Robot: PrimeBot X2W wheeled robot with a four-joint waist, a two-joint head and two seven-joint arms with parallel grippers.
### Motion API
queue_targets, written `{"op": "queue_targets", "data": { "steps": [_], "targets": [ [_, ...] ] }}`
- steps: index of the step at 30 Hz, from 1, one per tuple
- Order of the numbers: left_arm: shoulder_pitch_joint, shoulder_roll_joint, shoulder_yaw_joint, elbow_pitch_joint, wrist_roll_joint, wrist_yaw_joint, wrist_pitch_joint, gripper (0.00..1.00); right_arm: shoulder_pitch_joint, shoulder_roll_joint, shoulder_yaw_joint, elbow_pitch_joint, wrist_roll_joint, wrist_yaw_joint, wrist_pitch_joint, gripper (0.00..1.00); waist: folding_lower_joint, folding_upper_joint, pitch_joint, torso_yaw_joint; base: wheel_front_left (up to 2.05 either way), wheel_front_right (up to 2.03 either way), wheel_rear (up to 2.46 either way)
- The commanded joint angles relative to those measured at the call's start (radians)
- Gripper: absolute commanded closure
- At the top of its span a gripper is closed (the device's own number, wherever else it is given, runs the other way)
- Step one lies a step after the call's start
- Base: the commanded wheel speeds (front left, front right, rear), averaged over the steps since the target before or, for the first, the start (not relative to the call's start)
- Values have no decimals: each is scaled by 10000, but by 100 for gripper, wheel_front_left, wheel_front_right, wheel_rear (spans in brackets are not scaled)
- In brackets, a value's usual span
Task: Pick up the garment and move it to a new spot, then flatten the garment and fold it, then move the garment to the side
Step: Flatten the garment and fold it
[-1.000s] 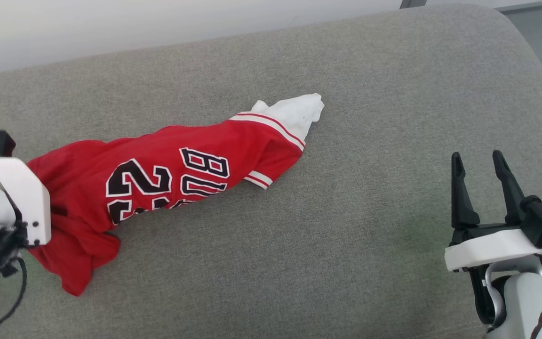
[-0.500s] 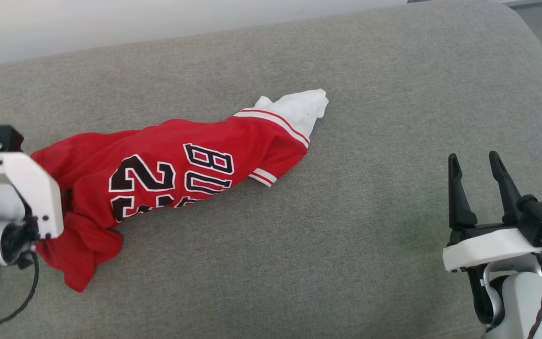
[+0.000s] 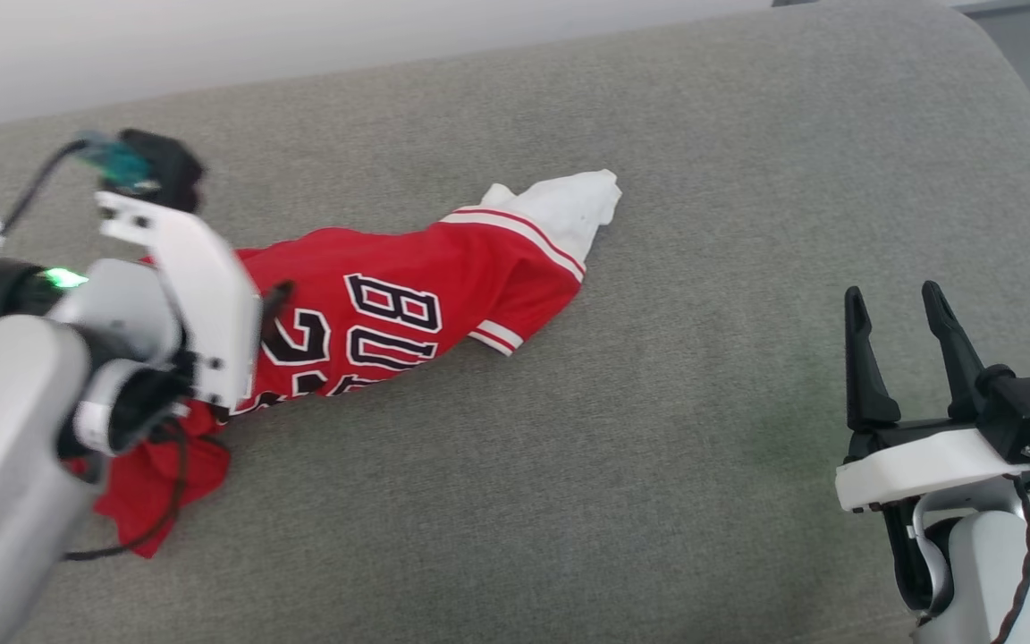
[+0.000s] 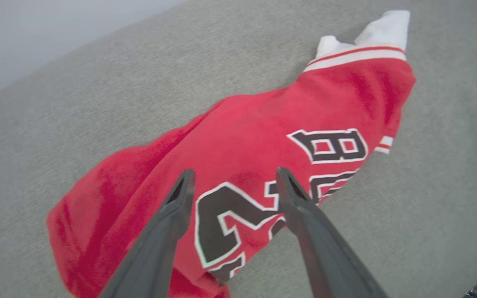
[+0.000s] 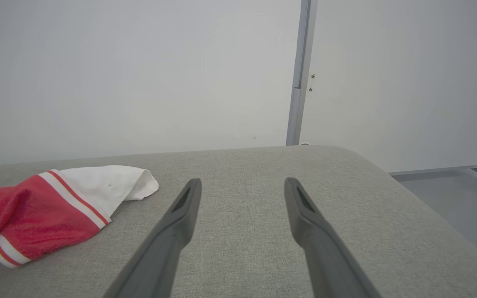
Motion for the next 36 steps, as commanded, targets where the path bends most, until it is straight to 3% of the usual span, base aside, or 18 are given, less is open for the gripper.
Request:
{"op": "queue_targets", "data": {
  "steps": [1, 8, 18, 19, 20, 26, 36],
  "targets": [
    [-174, -166, -250, -304, 29, -71, 289, 0, -65, 6, 45, 0, 26, -3, -17, 0, 0, 0, 42, -125, 0, 0, 0],
    [-278, -388, -1083, -386, 433, -305, 898, 0, -130, 9, 187, 61, 94, -3, -44, 0, 0, 0, 188, -402, 0, 0, 0],
    [-677, -865, -2094, 2084, 1357, -1336, 238, 0, -309, 9, 346, 170, 162, -3, -94, 0, 0, 0, 509, -690, 0, 0, 0],
    [-707, -962, -2122, 2329, 1284, -1492, 165, 56, -322, 9, 356, 188, 181, -3, -98, 0, 0, 0, 529, -701, 0, 0, 0],
    [-780, -1037, -2114, 2544, 1233, -1592, 80, 100, -340, 8, 352, 201, 193, -3, -102, 0, 0, 0, 546, -707, 0, 0, 0],
    [-1447, -1137, -1882, 2984, 1188, -1893, -278, 100, -328, 8, 236, 230, 187, -3, -107, 0, 0, 0, 575, -626, 0, 0, 0],
    [-2858, -812, -1451, 3158, 1685, -1793, -674, 100, -531, 9, 309, 175, 296, -3, -114, 0, 0, 0, 843, -634, 0, 0, 0]
  ]
}}
